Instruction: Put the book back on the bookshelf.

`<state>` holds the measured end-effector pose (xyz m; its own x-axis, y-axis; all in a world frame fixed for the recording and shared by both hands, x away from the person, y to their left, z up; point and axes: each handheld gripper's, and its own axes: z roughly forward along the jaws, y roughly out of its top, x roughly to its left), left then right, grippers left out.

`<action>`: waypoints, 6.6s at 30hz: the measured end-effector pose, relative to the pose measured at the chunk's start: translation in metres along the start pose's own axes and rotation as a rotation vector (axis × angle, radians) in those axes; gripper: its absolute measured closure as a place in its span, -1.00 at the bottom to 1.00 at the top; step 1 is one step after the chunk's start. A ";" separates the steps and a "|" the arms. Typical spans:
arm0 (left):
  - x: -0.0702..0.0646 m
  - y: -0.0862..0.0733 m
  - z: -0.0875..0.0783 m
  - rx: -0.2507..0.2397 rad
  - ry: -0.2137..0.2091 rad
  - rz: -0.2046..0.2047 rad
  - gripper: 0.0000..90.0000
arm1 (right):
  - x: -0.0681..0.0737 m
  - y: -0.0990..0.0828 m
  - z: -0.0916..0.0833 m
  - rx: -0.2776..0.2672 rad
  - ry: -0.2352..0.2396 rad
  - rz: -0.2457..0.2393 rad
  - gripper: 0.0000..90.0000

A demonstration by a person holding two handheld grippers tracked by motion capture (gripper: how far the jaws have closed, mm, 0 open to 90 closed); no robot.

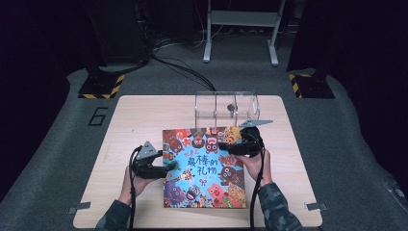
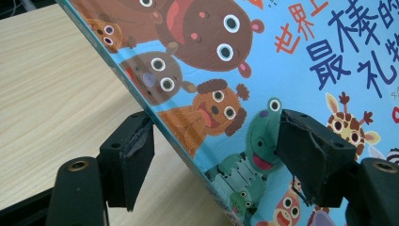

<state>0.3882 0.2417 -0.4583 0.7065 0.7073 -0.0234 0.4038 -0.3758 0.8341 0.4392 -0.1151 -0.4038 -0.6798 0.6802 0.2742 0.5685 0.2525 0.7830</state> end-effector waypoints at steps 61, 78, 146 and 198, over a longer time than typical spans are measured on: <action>-0.002 0.012 -0.031 -0.166 0.161 0.062 0.10 | 0.021 0.018 -0.008 -0.047 -0.078 -0.127 -0.21; 0.001 0.012 -0.036 -0.183 0.153 0.061 0.18 | 0.021 0.021 -0.007 -0.066 -0.073 -0.167 -0.22; -0.007 0.007 -0.047 -0.339 0.023 0.145 0.30 | 0.024 0.015 -0.013 -0.195 -0.098 -0.268 -0.34; 0.009 0.015 -0.044 -0.298 -0.277 0.028 0.09 | 0.033 0.012 -0.010 -0.183 -0.123 -0.272 -0.51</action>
<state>0.3755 0.2690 -0.4214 0.8611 0.4959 -0.1124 0.2251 -0.1735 0.9588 0.4189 -0.0963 -0.3802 -0.7279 0.6854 -0.0185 0.2739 0.3155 0.9085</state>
